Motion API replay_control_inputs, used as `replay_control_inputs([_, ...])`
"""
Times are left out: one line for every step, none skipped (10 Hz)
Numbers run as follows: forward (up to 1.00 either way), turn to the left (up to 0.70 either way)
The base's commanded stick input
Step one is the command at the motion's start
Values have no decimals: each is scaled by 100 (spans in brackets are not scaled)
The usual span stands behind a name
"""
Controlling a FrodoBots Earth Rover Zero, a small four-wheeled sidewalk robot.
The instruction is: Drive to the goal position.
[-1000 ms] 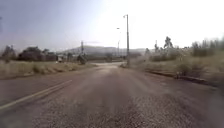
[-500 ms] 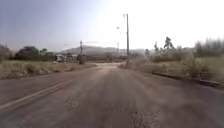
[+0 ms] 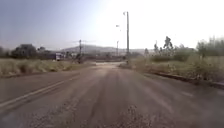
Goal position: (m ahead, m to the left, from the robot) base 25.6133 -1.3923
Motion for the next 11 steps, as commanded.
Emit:
replay_control_inputs([100,0])
replay_control_inputs([100,0])
replay_control_inputs([100,0])
replay_control_inputs([100,0])
replay_control_inputs([100,0])
replay_control_inputs([100,0])
replay_control_inputs([100,0])
replay_control_inputs([100,0])
replay_control_inputs([100,0])
replay_control_inputs([100,0])
replay_control_inputs([100,0])
